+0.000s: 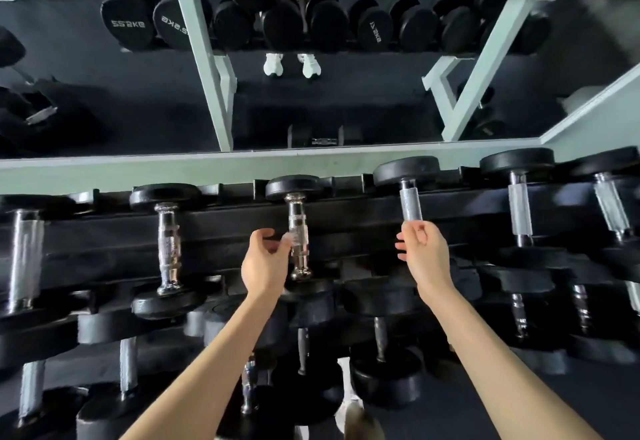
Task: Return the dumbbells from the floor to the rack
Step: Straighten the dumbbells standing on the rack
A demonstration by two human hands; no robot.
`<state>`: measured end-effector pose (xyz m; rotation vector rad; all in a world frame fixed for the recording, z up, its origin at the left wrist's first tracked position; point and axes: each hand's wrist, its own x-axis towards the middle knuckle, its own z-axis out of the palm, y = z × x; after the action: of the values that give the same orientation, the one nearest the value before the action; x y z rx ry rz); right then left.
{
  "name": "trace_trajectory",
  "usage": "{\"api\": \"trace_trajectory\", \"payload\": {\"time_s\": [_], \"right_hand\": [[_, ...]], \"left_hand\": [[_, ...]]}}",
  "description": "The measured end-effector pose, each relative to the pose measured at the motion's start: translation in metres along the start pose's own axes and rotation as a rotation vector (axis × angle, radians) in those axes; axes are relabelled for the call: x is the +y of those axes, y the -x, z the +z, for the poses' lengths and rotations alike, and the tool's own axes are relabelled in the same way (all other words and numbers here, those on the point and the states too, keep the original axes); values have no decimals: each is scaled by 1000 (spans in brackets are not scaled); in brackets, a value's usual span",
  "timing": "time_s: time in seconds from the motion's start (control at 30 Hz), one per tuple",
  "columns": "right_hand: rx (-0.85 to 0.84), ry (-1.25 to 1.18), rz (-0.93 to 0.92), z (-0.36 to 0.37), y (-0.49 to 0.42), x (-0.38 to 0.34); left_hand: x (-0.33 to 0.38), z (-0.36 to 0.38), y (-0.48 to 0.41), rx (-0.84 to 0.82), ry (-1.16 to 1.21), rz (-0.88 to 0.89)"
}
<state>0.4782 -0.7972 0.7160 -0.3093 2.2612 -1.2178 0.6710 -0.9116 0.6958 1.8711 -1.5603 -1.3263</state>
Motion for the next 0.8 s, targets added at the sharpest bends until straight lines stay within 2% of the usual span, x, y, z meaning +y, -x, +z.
{"api": "trace_trajectory", "payload": {"time_s": [0.13,0.27,0.37,0.57,0.63,0.73,0.8], "right_hand": [[149,270,-121,-37,-23,5],[-11,391,-42,-52,-59,13],[-120,404,-38,-58,-82,23],[-158,305,-175,-113,-108,20],[-91,324,-252,-145,-121,25],[148,473,-383,-188,-143,38],[181,567,-324,-210,-158,49]], "left_hand": [[22,17,16,62,80,81],[47,64,33,-8,82,180],[68,110,44,-91,77,183],[114,186,75,-126,108,193],[132,216,84,-154,79,223],[153,260,94,-210,79,210],[165,288,98,-267,84,177]]}}
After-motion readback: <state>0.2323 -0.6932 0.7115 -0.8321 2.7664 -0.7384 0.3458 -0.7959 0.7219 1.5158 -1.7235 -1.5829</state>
